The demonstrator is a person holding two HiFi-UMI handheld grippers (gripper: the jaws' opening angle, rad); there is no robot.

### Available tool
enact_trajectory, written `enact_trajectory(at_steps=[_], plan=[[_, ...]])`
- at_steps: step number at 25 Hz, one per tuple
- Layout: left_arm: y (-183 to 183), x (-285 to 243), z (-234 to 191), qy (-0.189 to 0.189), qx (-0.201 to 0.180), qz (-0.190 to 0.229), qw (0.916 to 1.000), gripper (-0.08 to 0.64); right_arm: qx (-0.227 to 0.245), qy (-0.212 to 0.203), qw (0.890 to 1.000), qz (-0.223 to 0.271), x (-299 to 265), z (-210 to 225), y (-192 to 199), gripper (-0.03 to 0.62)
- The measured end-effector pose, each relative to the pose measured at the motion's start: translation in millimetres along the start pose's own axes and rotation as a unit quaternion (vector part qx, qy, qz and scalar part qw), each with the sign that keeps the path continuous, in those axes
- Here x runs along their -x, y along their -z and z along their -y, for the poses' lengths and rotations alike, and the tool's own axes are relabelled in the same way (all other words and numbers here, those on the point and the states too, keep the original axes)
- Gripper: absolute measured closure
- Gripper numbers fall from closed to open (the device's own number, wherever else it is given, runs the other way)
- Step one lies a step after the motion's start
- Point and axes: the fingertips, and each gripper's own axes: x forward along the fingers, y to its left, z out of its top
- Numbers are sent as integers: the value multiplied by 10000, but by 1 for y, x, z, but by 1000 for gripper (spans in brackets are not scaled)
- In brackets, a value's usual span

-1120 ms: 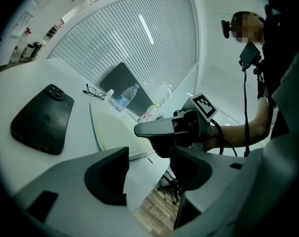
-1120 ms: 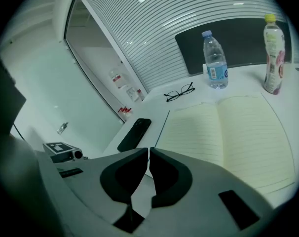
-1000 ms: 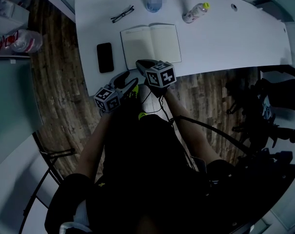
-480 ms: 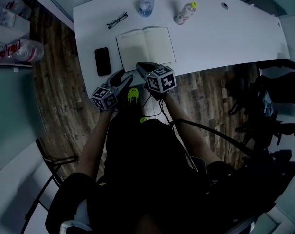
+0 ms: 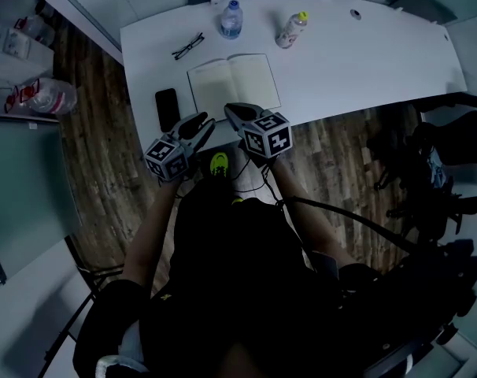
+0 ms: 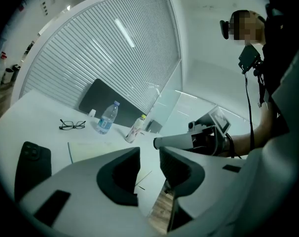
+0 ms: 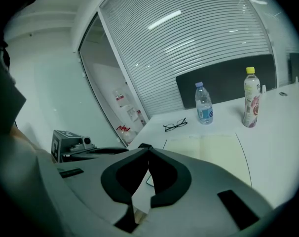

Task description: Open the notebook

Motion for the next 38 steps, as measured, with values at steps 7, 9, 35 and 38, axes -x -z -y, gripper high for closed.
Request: enact_trajectory(at_steps=[7, 9, 35, 38], plan=[[-12, -4, 27, 76, -358, 13, 9993, 444, 229, 33, 9992, 317, 21, -10, -5, 563], [-13, -2, 35, 100, -449, 43, 9989, 497, 308, 30, 9987, 401, 28, -14, -5, 563], [8, 37, 171, 153, -969, 389, 9944, 541, 819, -288, 9912, 997, 135, -85, 34, 563], [11, 43, 185, 145, -991, 433, 9940, 541, 848, -295, 9907, 1025, 147, -94, 40, 563]])
